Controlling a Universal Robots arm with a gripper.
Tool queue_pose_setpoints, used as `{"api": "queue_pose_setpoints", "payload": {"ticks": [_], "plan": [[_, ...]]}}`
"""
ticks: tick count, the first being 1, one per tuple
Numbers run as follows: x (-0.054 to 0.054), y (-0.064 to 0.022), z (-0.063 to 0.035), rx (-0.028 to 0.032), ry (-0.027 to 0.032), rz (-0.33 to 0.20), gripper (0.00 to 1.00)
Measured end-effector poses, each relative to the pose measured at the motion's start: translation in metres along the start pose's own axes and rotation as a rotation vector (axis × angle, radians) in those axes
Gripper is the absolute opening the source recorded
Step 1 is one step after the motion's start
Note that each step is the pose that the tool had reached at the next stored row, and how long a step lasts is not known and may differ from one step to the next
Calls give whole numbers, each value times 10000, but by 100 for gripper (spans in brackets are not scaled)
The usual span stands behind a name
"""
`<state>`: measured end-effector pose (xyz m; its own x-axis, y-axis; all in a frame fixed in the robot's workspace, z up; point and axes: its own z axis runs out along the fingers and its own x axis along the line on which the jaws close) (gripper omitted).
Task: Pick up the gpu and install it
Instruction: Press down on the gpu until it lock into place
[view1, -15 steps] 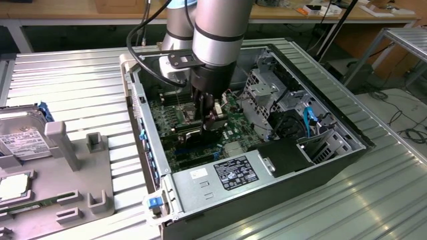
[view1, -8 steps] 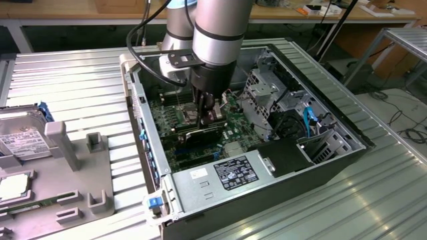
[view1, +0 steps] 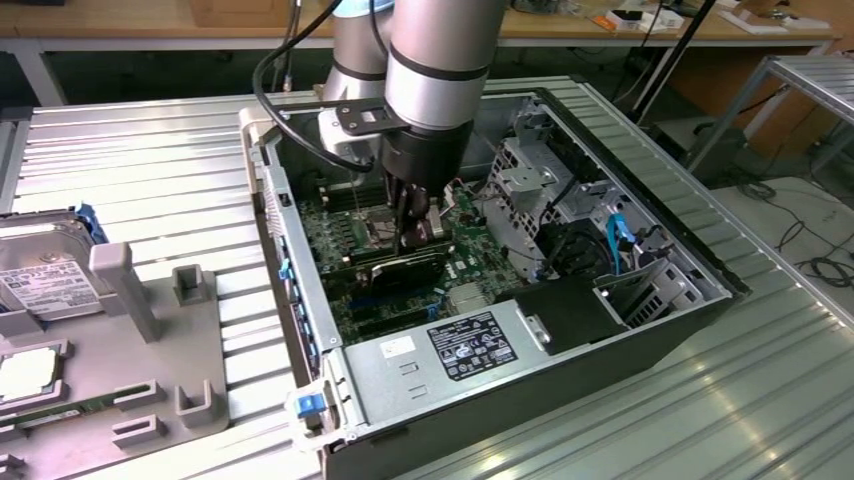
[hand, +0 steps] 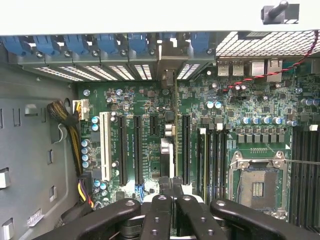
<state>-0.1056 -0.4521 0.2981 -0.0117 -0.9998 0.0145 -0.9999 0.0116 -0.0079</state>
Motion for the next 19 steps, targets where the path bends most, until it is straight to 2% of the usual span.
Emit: {"api": "queue_pose_setpoints", "payload": {"ticks": [3,7,16,19], "plan": [[-9,44,-42,3,0,15,11],[-7,121,-109,5,-32,15,11],[-3,415,-134,2,-64,23,11],[-2,511,-151,-3,-97,29,11]]}}
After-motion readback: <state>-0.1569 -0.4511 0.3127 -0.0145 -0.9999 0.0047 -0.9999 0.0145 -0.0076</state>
